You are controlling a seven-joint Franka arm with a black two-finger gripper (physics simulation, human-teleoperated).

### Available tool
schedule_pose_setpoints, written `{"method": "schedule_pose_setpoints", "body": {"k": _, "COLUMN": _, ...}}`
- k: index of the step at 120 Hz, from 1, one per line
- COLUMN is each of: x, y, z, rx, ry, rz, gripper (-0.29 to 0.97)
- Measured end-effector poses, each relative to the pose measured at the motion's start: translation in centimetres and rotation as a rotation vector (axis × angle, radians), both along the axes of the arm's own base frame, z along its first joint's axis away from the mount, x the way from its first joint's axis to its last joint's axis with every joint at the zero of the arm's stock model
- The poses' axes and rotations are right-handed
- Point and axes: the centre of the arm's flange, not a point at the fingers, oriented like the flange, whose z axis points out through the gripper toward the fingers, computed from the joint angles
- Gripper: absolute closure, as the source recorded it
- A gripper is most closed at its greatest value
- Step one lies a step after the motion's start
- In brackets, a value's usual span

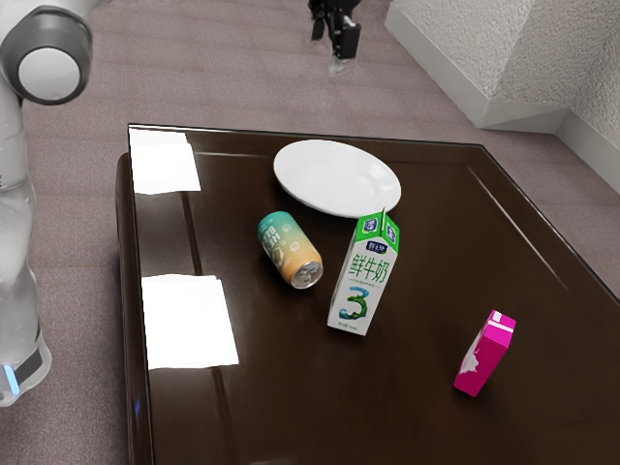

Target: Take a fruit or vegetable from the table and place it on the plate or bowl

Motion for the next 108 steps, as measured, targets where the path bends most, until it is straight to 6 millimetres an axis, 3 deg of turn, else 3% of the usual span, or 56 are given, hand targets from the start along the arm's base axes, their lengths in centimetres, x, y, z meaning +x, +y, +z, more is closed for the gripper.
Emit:
{"method": "schedule_pose_setpoints", "body": {"k": 6, "x": 0.3, "y": -0.8, "z": 0.1, "rx": 0.013, "ry": 0.011, "rz": -0.010, "gripper": 0.00}}
{"method": "schedule_pose_setpoints", "body": {"k": 17, "x": 1.5, "y": -2.9, "z": -2.0, "rx": 0.007, "ry": 0.070, "rz": -0.047, "gripper": 0.00}}
{"method": "schedule_pose_setpoints", "body": {"k": 38, "x": 3.1, "y": -10.4, "z": -5.5, "rx": -0.029, "ry": 0.169, "rz": -0.180, "gripper": 0.00}}
{"method": "schedule_pose_setpoints", "body": {"k": 58, "x": 1.9, "y": -13.8, "z": -6.9, "rx": -0.077, "ry": 0.278, "rz": -0.239, "gripper": 0.00}}
{"method": "schedule_pose_setpoints", "body": {"k": 68, "x": -3.0, "y": -15.9, "z": -9.0, "rx": -0.098, "ry": 0.334, "rz": -0.334, "gripper": 0.00}}
{"method": "schedule_pose_setpoints", "body": {"k": 71, "x": -4.7, "y": -15.1, "z": -10.2, "rx": -0.108, "ry": 0.346, "rz": -0.347, "gripper": 0.00}}
{"method": "schedule_pose_setpoints", "body": {"k": 75, "x": -6.4, "y": -12.6, "z": -11.4, "rx": -0.125, "ry": 0.343, "rz": -0.327, "gripper": 0.00}}
{"method": "schedule_pose_setpoints", "body": {"k": 87, "x": -9.5, "y": -6.7, "z": -13.4, "rx": -0.155, "ry": 0.293, "rz": -0.301, "gripper": 0.00}}
{"method": "schedule_pose_setpoints", "body": {"k": 98, "x": -10.3, "y": -3.0, "z": -13.7, "rx": -0.149, "ry": 0.233, "rz": -0.323, "gripper": 0.00}}
{"method": "schedule_pose_setpoints", "body": {"k": 108, "x": -8.6, "y": -1.9, "z": -15.1, "rx": -0.127, "ry": 0.186, "rz": -0.404, "gripper": 0.00}}
